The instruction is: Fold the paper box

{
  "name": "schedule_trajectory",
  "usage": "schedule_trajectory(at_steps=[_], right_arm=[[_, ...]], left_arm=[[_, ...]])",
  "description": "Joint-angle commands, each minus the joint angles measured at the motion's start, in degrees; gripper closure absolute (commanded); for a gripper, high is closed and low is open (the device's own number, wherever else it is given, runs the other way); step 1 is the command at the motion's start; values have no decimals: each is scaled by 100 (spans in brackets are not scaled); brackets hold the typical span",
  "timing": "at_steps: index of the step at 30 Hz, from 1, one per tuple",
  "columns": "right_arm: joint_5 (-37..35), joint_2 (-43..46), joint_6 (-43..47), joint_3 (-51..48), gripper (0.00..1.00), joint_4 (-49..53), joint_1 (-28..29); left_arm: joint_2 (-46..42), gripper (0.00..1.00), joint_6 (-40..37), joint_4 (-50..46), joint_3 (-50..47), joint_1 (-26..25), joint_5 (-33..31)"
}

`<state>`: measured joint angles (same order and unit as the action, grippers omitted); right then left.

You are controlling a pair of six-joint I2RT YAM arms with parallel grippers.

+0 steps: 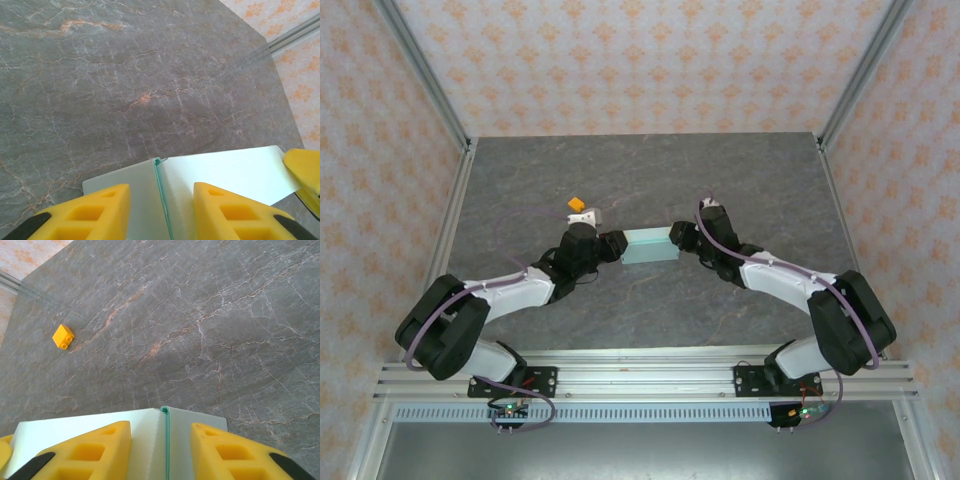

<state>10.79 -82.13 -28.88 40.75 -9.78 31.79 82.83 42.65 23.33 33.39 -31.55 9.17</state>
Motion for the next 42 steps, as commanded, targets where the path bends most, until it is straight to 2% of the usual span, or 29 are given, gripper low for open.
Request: schedule_trajectory(at_steps=[1,5,10,13,18,24,29,35,42], right_arm=[[-113,-411,135,-485,66,1428,-65],[-110,-218,195,-273,65,1526,-60],[-18,-73,409,185,59,1848,-146],[360,-106,523,395,55,1953,-353],[1252,-347,683,684,54,2164,-596],[2259,-580,551,415,59,1937,-976],[2761,-790,374,124,65,1639,-1172],[2937,-1010,297,-203,72,1412,-1263],[2777,-1261,268,-586,78,1216,-1281]], left_arm=[[466,66,5,-1480,-330,-7,-112],[195,66,-85,-1692,-91,6,-170],[154,66,-233,-1866,107,4,-313],[205,66,-284,-1896,100,3,-402],[321,66,-290,-1861,157,7,-290],[381,66,-199,-1889,133,16,-3],[468,67,-88,-1853,55,86,432],[515,70,9,-1765,-62,244,827],[739,72,337,-1208,-480,311,1046]])
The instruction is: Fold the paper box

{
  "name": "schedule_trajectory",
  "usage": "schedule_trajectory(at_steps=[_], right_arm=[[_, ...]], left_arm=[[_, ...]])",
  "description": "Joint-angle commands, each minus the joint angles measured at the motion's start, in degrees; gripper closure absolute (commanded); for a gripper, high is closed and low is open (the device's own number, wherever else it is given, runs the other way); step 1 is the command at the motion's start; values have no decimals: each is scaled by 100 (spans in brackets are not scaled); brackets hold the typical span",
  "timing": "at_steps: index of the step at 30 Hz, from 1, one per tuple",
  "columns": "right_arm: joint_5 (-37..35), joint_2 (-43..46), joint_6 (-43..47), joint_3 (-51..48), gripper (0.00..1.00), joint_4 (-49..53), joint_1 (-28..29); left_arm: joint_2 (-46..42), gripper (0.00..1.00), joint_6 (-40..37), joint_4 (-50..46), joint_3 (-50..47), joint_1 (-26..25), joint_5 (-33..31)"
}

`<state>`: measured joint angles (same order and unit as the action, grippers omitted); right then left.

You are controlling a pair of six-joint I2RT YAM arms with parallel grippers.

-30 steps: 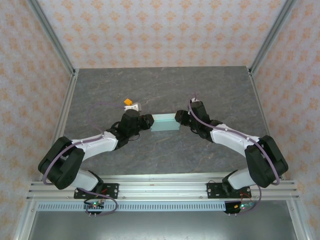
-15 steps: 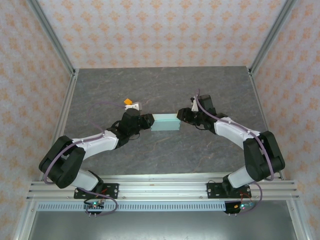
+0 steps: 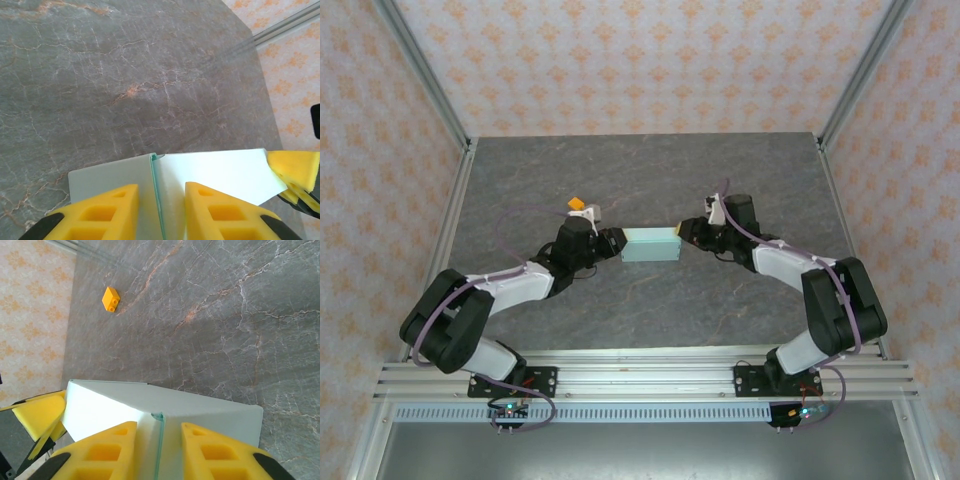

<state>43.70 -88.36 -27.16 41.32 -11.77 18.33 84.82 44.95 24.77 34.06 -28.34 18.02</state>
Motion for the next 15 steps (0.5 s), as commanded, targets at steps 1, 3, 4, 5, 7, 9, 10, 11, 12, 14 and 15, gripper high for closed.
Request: schedule_trajectory(at_steps=[1,3,4,5,7,9,10,11,12,14,15], right_arm=[[-546,-672,66,-687,79,1346,58],[-590,-791,-34,-777,82,1169,66],[-592,-837,-72,-805,83,1105,58],[-621,-858,-95,-825,84,1061,66],[-722,-809,-123,-869,85,1045,60],[-828,-696,-115,-874,86,1084,63],[-829,-641,-98,-841,86,1127,65],[-805,-581,-93,-784,86,1158,66],[-781,-506,-76,-715,86,1207,62],[-784,-373,-39,-552,82,1349,65],[-809,-300,3,-458,79,1439,65]], left_arm=[[597,73,134,-1299,-542,-13,181],[731,73,242,-1077,-550,-9,275],[786,74,282,-1029,-538,-14,270],[831,74,319,-943,-554,-9,289],[820,75,348,-923,-559,-11,231],[716,75,335,-983,-502,-6,204],[667,75,318,-1028,-448,-8,219],[619,75,276,-1104,-381,-14,241],[569,75,223,-1210,-292,-9,225],[504,74,67,-1445,-129,-9,148],[492,73,-3,-1569,-34,-1,109]])
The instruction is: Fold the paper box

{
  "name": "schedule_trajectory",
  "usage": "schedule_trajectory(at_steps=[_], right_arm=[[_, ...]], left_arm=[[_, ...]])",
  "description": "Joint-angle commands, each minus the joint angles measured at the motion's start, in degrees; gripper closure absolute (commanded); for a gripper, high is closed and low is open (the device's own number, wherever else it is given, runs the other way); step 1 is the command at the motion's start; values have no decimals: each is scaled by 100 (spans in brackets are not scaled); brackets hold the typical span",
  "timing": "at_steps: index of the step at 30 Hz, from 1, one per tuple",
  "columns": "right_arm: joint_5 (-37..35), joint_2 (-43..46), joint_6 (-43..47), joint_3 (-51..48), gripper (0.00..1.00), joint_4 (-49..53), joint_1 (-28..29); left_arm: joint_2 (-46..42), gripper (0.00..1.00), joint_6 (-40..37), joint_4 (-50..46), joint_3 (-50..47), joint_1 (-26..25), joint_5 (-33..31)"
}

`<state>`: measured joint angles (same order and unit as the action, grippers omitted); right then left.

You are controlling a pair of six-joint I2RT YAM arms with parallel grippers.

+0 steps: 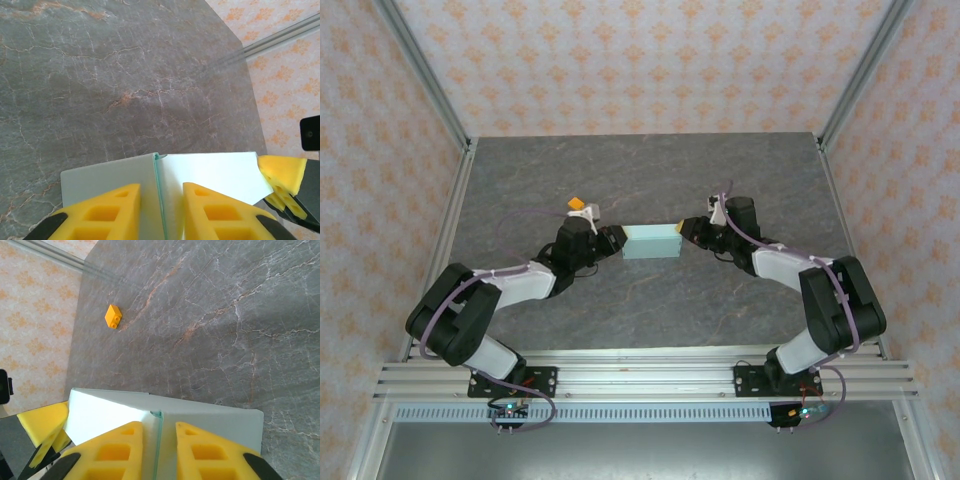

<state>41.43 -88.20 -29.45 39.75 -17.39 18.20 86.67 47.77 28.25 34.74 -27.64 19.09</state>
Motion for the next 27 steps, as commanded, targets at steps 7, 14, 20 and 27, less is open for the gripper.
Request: schedule_trajectory(at_steps=[7,14,20,27], right_arm=[[-482,-322,690,405,66,2802,43],[49,-640,737,496,68,2907,-132],[-17,-865,758,143,78,2889,-132],[-540,-726,821,-252,83,2936,-102]], left_arm=[[218,73,-602,-2337,156,-72,-216],[345,73,-628,-2285,157,-68,-227],[507,73,-529,-2066,41,-67,-171],[729,74,-262,-1571,-360,-67,-123]])
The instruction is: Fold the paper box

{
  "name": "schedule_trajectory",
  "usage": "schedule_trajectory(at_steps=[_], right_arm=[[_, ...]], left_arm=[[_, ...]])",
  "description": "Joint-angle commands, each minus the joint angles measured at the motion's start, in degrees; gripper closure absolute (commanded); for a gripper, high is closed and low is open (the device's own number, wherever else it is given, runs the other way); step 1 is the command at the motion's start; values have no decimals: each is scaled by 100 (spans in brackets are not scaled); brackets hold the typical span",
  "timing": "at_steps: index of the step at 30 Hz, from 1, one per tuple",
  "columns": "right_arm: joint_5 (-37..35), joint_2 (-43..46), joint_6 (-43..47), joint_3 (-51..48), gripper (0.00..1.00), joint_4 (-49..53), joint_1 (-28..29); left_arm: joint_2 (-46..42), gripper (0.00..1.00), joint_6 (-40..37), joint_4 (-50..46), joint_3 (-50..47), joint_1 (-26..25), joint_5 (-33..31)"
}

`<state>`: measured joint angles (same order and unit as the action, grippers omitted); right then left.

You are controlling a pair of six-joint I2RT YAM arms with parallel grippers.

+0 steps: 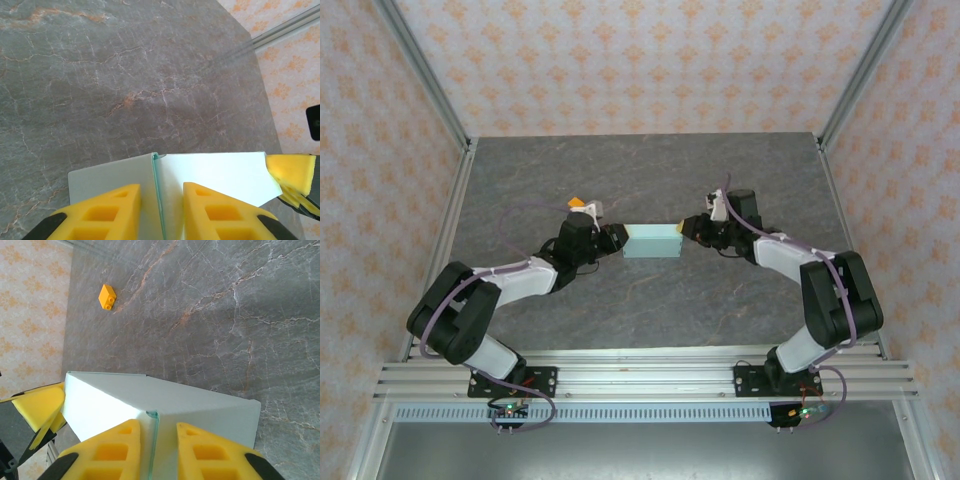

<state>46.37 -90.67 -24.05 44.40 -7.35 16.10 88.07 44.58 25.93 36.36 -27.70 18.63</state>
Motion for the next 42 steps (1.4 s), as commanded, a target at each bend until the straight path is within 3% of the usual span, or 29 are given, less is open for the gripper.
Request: schedule_trajectory(at_steps=[1,15,24,33,42], right_arm=[[-1170,-407,225,-754,84,1897,113],[-2478,-229,202,-819,90,1803,762],[-1904,-11,638,-444,87,1844,802],[-1131,7,672,244,76,2227,621],[-1455,-345,189,-546,85,1773,609]], left_arm=[[635,74,77,-1303,-542,-64,-65],[775,77,-34,-1526,-119,-37,-311],[810,78,-229,-1601,-34,18,-332],[665,73,-494,-2095,332,19,189],[847,77,-218,-1446,-397,11,244]])
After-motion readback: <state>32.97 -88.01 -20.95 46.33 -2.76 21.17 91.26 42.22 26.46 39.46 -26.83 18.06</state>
